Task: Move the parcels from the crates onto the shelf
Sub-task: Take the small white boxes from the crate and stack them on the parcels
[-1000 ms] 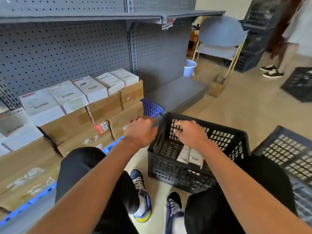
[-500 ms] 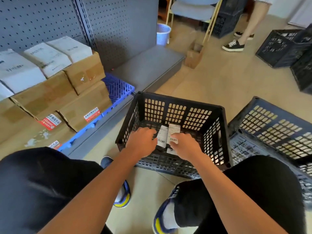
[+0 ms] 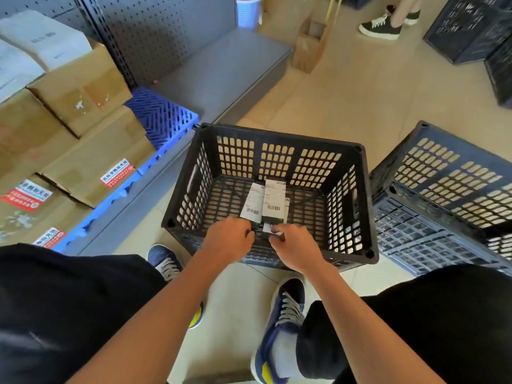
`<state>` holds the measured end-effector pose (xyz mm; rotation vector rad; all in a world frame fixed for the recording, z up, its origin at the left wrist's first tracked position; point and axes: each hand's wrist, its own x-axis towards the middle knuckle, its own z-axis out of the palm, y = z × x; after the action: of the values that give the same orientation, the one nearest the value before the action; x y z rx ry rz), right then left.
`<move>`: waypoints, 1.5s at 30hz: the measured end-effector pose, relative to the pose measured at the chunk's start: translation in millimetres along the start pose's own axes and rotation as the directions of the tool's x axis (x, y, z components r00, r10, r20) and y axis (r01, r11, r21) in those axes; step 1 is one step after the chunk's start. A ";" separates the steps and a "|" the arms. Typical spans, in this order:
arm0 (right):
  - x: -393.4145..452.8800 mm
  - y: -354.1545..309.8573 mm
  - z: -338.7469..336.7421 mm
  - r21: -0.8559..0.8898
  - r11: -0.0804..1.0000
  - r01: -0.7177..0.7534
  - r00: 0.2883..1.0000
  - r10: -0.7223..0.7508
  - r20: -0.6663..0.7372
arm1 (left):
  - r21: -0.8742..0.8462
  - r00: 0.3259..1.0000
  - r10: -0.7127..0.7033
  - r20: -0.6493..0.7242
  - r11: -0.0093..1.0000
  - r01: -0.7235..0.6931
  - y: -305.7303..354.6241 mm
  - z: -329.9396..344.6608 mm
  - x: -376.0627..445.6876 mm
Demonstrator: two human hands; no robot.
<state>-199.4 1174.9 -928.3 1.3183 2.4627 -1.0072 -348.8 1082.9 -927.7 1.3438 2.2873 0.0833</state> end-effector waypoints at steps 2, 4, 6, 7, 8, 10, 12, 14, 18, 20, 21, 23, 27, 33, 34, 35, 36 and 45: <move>1.0 1.4 1.4 0.007 1.000 0.008 1.000 -0.008 -0.003 | 0.006 1.000 0.001 0.005 1.000 -0.001 0.7 0.0 2.1; 1.4 2.0 2.2 0.006 1.000 0.014 1.000 -0.014 -0.005 | 0.025 1.000 0.002 0.005 1.000 -0.002 2.0 -0.8 3.2; 1.5 2.9 2.8 0.011 1.000 0.021 1.000 -0.021 0.013 | 0.044 1.000 0.004 0.000 0.999 -0.004 4.2 -1.8 1.8; 1.6 3.1 2.9 0.009 1.000 0.026 0.999 -0.026 0.030 | 0.046 1.000 0.009 -0.004 0.999 -0.009 4.6 -1.2 0.8; 1.4 3.5 2.7 0.006 0.999 0.032 0.998 -0.032 0.047 | 0.047 1.000 0.013 -0.002 0.999 -0.013 5.0 -0.9 -0.2; 0.3 4.6 1.9 0.002 0.999 0.041 0.996 -0.041 0.081 | 0.048 1.000 0.012 0.014 0.999 -0.013 4.5 0.6 -1.6; -0.7 5.7 0.7 0.006 0.999 0.036 0.993 -0.037 0.109 | 0.049 1.000 0.014 0.028 0.999 -0.016 4.0 1.8 -1.9; 1.4 8.8 0.5 0.032 0.999 0.037 0.991 -0.040 0.125 | 0.044 0.999 0.012 0.043 0.999 -0.014 3.2 2.9 -0.4; 12.9 15.0 -2.7 0.122 0.993 0.007 0.992 -0.022 0.123 | 0.027 0.997 -0.010 0.077 1.000 0.008 0.9 3.5 11.2; 23.8 20.1 -3.3 0.146 0.989 -0.025 0.993 0.007 0.119 | 0.010 0.996 -0.014 0.086 1.000 0.013 -0.6 2.5 21.4; 30.9 23.3 -3.0 0.149 0.988 -0.039 0.993 0.021 0.117 | 0.001 0.996 -0.010 0.086 1.000 0.010 -1.5 1.8 27.6; 46.5 30.5 -3.2 0.140 0.988 -0.068 0.993 0.054 0.107 | -0.013 0.997 0.004 0.079 1.000 -0.003 -4.2 0.6 42.2; 82.4 49.9 1.1 0.128 0.982 -0.137 0.989 0.128 0.073 | 0.001 0.996 -0.003 0.085 1.000 0.003 -12.0 3.4 77.7; 132.6 67.5 13.2 0.134 0.971 -0.198 0.980 0.194 0.044 | 0.007 0.987 -0.044 0.154 0.999 0.044 -21.4 26.8 135.1; 141.6 67.6 15.8 0.133 0.970 -0.204 0.979 0.199 0.049 | 0.004 0.985 -0.047 0.166 0.999 0.047 -23.1 31.3 143.8; 150.5 67.4 18.7 0.128 0.969 -0.210 0.977 0.205 0.052 | -0.002 0.983 -0.048 0.175 0.999 0.050 -24.7 35.4 152.1; 160.0 67.9 23.5 0.110 0.972 -0.208 0.978 0.203 0.050 | -0.012 0.982 -0.052 0.183 0.998 0.055 -26.3 40.3 159.7; 223.3 65.1 68.3 -0.082 0.977 -0.198 0.979 0.200 0.022 | -0.041 0.959 -0.111 0.260 0.991 0.126 -39.6 91.2 207.6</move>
<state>-291.4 1306.6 -1109.8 1.4774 2.2682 -0.8658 -424.4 1219.2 -1097.1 1.1145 2.1223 -0.0621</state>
